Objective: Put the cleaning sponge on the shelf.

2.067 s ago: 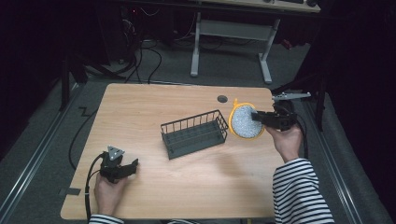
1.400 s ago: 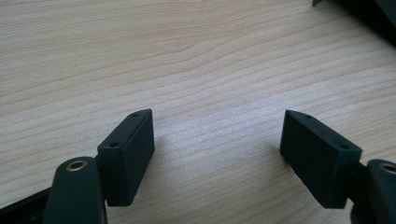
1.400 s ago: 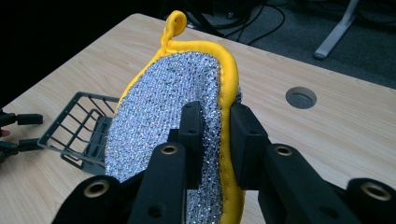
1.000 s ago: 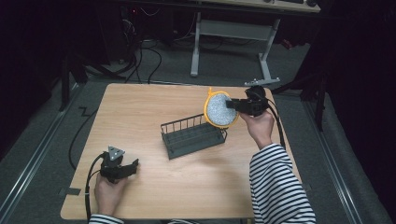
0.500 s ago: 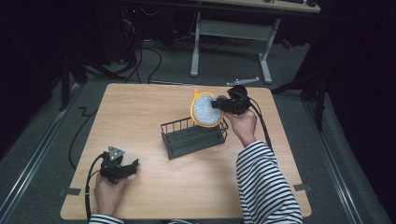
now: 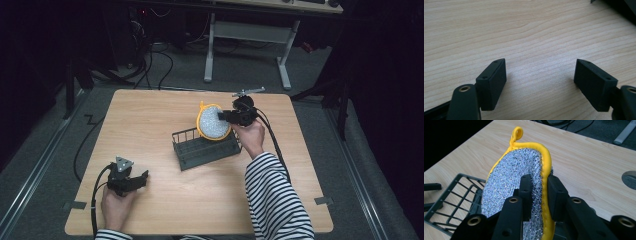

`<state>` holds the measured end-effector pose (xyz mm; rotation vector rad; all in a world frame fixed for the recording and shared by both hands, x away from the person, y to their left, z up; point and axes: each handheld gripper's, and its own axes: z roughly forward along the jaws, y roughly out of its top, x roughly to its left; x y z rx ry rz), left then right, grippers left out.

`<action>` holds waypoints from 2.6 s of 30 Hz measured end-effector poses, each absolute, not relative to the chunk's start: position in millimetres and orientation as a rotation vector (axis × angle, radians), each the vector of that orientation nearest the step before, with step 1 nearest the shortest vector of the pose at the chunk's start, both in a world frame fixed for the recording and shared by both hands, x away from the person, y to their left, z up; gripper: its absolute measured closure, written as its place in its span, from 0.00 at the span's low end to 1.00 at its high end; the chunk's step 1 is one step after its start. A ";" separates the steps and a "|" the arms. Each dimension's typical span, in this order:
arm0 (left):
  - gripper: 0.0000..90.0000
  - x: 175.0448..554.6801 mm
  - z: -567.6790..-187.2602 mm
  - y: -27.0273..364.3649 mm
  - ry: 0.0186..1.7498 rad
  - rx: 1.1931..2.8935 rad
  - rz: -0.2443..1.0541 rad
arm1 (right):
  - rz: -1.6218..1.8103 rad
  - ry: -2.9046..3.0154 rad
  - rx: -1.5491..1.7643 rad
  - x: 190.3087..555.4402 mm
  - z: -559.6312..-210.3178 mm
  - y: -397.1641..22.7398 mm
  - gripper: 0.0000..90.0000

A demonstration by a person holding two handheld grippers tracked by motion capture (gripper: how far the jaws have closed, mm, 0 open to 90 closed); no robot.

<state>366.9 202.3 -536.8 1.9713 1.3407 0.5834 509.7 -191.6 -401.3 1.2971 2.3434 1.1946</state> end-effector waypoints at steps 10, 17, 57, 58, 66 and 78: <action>0.29 366.9 -536.9 202.2 1.340 1.971 0.583 | 1.153 2.368 1.297 509.3 -409.6 -192.3 0.83; 0.29 366.9 -536.8 202.3 1.339 1.972 0.581 | 1.109 2.384 1.265 505.9 -412.1 -191.4 0.83; 0.29 367.0 -536.9 202.3 1.338 1.971 0.579 | 1.058 2.291 1.251 470.2 -401.7 -231.4 0.58; 0.29 367.0 -536.9 202.3 1.338 1.971 0.579 | 1.058 2.291 1.251 470.2 -401.7 -231.4 0.58; 0.29 367.0 -536.8 202.3 1.338 1.971 0.579 | 1.046 2.250 1.273 448.8 -399.8 -261.0 0.59; 0.29 367.0 -536.9 202.3 1.338 1.971 0.579 | 1.096 2.199 1.328 422.9 -406.8 -290.2 0.60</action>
